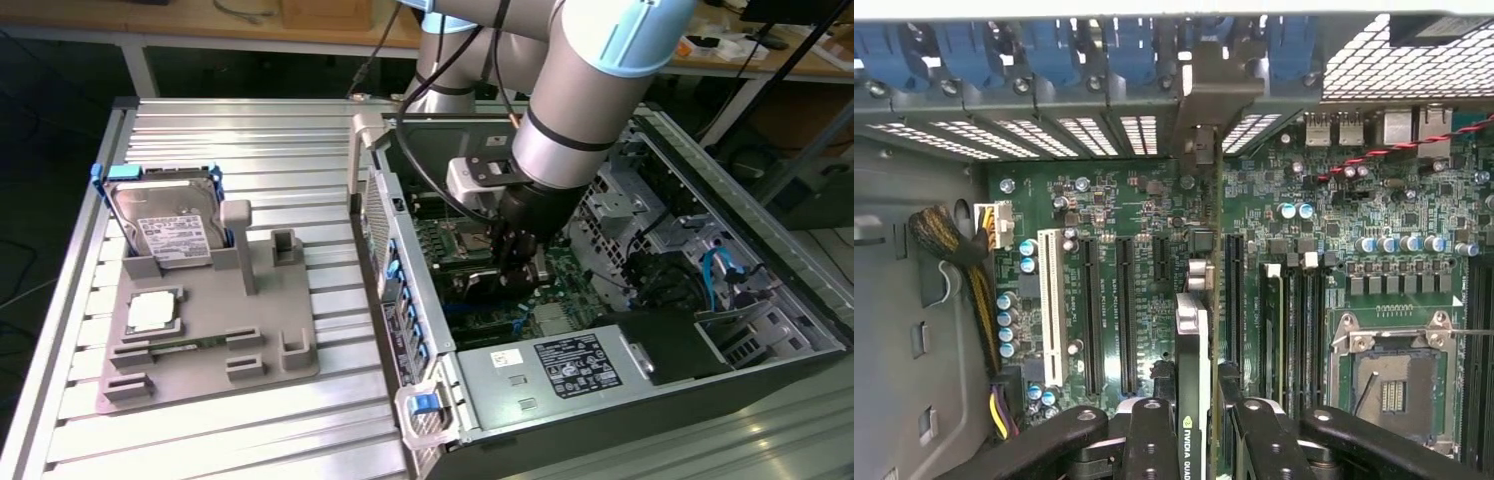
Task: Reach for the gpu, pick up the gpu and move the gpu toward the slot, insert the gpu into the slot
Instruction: 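Insert the gpu into the slot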
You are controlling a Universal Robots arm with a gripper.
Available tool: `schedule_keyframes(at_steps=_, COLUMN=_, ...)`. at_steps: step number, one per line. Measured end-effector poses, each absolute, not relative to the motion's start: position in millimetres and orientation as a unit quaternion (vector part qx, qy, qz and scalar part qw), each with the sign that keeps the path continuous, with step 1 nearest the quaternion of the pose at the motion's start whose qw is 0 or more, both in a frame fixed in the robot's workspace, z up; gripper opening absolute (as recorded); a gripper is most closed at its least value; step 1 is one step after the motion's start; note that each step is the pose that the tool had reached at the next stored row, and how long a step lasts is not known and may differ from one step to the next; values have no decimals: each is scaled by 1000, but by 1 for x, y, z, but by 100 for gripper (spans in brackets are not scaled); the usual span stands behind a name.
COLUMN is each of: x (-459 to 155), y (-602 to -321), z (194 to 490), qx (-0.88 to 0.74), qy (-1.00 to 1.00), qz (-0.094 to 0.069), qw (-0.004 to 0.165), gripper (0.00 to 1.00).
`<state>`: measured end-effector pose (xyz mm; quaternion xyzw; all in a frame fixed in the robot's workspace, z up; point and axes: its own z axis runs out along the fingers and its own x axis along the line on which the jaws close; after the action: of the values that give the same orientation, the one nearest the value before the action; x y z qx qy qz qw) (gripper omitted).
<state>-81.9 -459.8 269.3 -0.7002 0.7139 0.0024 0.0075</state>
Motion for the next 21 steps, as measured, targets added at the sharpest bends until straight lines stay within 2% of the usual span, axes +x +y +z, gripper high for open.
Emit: schedule_keyframes(at_steps=21, x=-82, y=-455, z=269, qx=-701, qy=713, qz=2, qw=8, gripper=27)
